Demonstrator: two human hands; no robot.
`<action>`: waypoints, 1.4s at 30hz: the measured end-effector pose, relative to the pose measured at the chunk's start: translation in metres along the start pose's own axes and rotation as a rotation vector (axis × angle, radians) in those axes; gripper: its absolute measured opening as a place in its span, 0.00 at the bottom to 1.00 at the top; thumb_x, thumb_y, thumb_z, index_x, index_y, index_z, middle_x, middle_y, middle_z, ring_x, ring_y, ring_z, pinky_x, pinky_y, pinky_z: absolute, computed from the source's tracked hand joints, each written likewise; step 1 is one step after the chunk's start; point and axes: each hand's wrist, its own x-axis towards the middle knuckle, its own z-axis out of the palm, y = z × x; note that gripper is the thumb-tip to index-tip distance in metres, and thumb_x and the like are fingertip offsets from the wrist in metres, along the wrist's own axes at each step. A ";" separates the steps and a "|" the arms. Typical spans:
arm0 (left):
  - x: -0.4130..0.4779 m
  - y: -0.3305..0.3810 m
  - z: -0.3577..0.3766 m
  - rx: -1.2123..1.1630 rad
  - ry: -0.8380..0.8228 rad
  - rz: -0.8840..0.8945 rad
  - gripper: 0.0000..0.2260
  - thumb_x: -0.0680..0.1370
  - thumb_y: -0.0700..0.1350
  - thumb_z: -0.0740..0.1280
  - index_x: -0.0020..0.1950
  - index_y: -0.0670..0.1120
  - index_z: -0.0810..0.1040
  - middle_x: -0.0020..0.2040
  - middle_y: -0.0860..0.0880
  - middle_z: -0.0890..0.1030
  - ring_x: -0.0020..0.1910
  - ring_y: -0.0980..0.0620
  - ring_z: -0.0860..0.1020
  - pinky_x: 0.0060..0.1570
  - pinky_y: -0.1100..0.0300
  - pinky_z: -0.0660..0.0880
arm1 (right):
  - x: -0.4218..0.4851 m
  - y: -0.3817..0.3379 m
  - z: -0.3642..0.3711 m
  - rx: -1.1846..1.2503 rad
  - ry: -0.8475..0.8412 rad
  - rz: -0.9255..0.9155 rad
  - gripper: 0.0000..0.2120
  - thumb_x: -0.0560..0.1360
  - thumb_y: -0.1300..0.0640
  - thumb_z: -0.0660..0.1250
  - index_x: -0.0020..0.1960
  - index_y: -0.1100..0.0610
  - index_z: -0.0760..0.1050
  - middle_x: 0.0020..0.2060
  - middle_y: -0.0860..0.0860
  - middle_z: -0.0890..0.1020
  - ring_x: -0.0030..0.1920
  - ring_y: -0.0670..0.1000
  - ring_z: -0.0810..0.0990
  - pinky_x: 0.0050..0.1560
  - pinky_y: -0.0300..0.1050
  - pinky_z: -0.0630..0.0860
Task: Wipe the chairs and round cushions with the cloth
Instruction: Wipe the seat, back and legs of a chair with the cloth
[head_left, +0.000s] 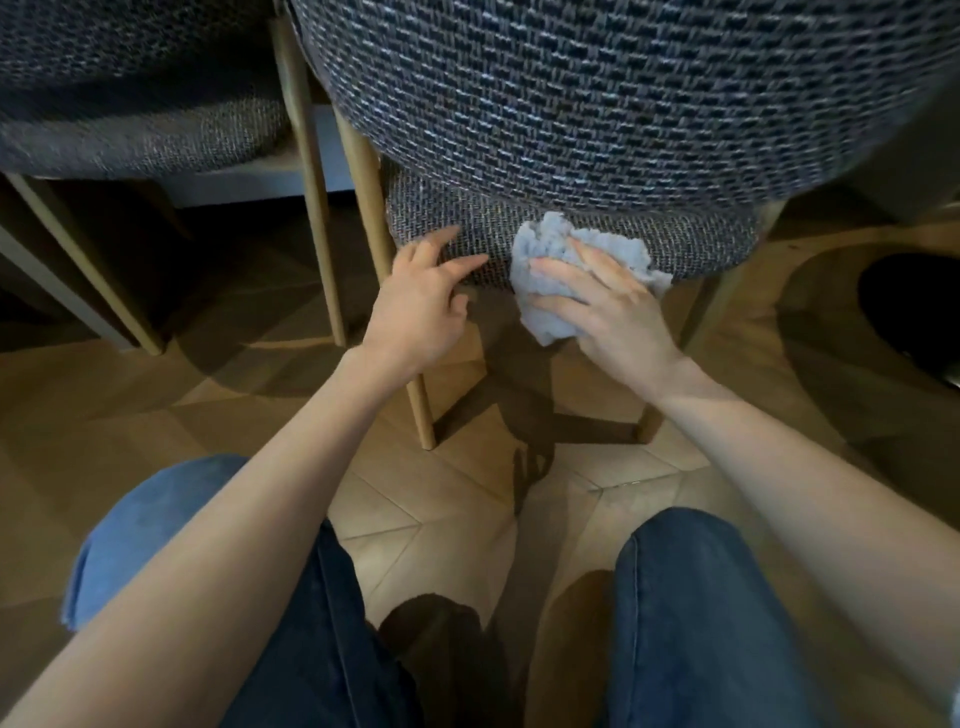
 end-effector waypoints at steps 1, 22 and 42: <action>0.001 0.006 0.004 0.020 -0.032 0.047 0.23 0.78 0.39 0.64 0.73 0.50 0.68 0.76 0.45 0.60 0.75 0.41 0.56 0.74 0.49 0.54 | -0.012 0.012 -0.003 -0.005 -0.012 0.018 0.19 0.73 0.68 0.56 0.54 0.55 0.82 0.63 0.53 0.79 0.65 0.62 0.75 0.69 0.52 0.65; 0.009 0.031 0.041 0.145 -0.052 0.131 0.33 0.78 0.40 0.62 0.79 0.53 0.51 0.79 0.48 0.46 0.76 0.36 0.39 0.73 0.41 0.40 | -0.018 0.029 -0.001 0.291 0.074 0.287 0.22 0.69 0.71 0.68 0.56 0.51 0.82 0.64 0.51 0.78 0.64 0.58 0.72 0.52 0.55 0.79; 0.012 0.033 0.050 0.298 -0.051 0.208 0.34 0.78 0.48 0.64 0.78 0.60 0.47 0.79 0.51 0.44 0.75 0.34 0.39 0.68 0.30 0.42 | -0.031 0.087 -0.016 0.528 0.277 1.184 0.24 0.78 0.62 0.64 0.72 0.64 0.64 0.73 0.60 0.63 0.73 0.55 0.61 0.66 0.27 0.49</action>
